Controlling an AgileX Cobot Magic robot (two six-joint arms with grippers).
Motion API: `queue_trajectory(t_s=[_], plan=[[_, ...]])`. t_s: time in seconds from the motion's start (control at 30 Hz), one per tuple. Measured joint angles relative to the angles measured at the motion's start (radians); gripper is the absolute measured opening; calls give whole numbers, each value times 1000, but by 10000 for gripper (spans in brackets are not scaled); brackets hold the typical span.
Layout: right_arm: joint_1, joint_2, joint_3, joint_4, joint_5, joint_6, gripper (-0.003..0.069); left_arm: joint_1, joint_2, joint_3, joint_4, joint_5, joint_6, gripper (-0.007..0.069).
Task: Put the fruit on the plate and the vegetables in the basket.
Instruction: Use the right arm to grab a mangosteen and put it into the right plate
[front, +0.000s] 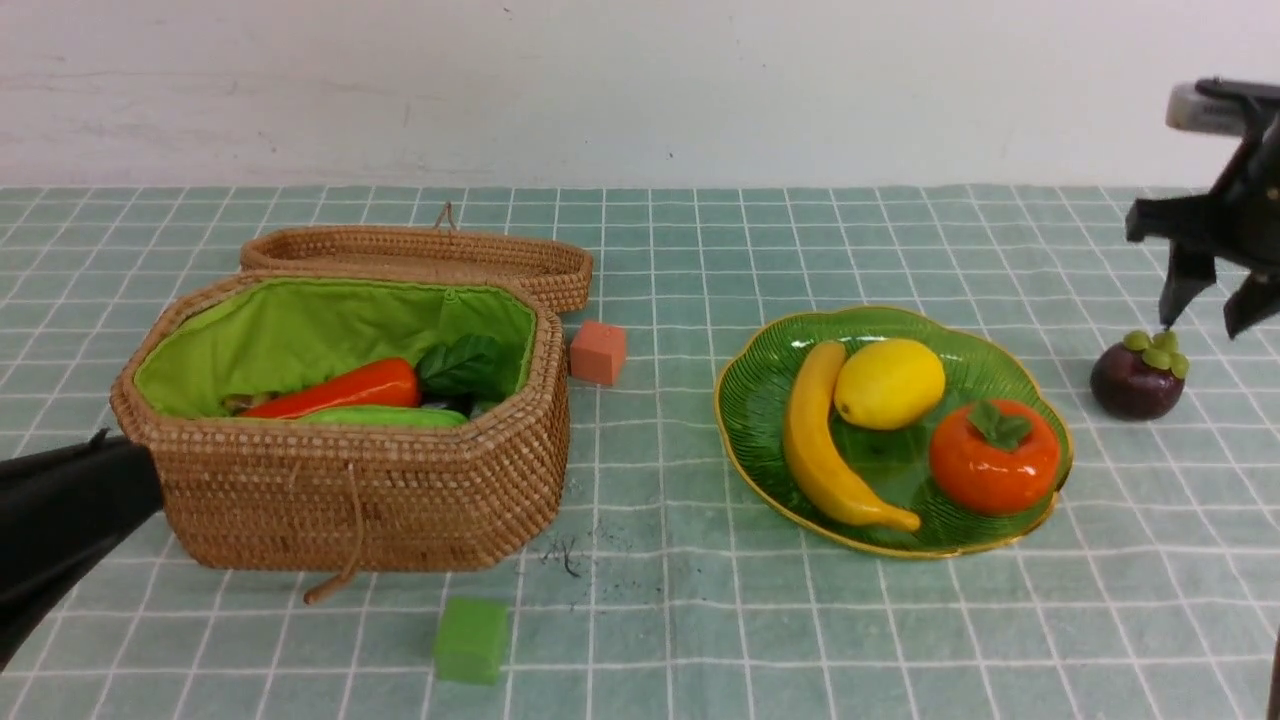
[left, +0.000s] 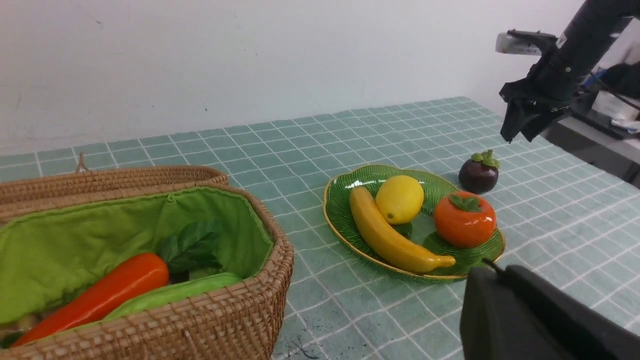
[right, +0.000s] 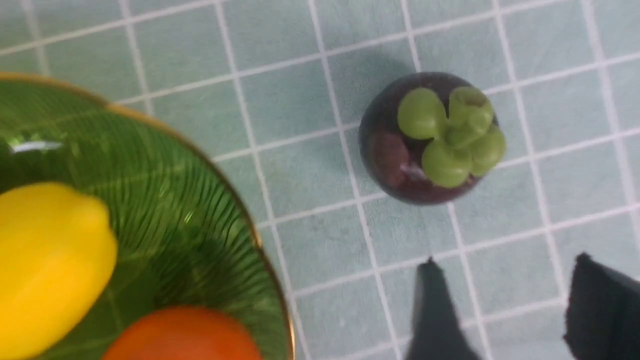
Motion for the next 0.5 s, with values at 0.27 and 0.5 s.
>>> queue_trajectory(t_s=[0.27,0.5], plan=[[-31,93,2,44,-126,-42,678,0,0,0,-171,12,69,7],[-31,155,2,87,-179,-46,658,0,0,0,-187,36,69,7]])
